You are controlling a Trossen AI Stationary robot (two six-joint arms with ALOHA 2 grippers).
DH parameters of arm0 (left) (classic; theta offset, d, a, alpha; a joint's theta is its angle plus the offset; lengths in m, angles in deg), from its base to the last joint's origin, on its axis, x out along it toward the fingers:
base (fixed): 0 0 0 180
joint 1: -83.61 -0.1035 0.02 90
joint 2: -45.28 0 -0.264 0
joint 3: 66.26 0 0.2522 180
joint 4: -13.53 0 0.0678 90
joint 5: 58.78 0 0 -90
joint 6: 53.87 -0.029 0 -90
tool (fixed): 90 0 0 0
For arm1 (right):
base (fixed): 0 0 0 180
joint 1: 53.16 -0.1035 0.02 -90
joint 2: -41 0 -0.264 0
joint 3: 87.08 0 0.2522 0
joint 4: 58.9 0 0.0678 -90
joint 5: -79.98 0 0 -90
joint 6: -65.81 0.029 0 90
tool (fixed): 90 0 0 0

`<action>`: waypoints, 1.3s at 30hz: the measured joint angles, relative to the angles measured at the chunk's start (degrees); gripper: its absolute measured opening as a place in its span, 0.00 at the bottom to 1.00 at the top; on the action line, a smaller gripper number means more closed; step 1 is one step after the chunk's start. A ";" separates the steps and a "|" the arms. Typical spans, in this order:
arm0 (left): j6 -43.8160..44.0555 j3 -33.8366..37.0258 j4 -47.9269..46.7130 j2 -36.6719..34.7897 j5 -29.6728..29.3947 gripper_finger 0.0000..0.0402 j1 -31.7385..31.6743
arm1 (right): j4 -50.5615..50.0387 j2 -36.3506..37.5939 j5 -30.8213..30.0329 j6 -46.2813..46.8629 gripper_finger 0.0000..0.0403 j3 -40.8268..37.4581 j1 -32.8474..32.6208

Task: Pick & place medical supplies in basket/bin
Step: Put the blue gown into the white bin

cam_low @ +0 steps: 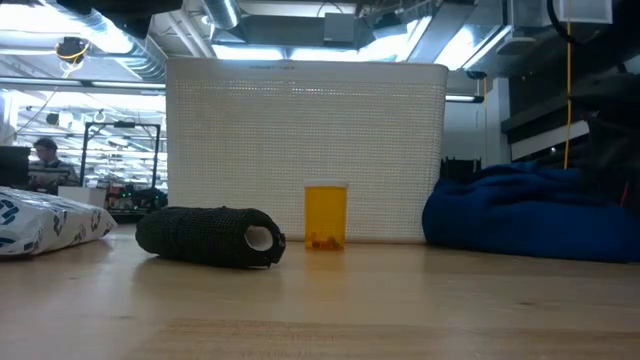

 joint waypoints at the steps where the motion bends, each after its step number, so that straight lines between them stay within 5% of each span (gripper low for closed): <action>1: 0.00 0.00 0.00 0.00 0.00 0.01 0.00 | -0.14 0.00 -0.69 0.28 0.73 -0.19 0.00; 26: -0.01 0.02 0.00 0.00 0.00 0.01 -0.01 | -7.10 0.31 -0.54 2.60 0.73 3.94 -3.57; 39: -0.01 0.02 -0.02 -0.01 0.00 0.01 0.00 | 1.53 1.33 -1.02 2.64 0.73 -4.29 -1.79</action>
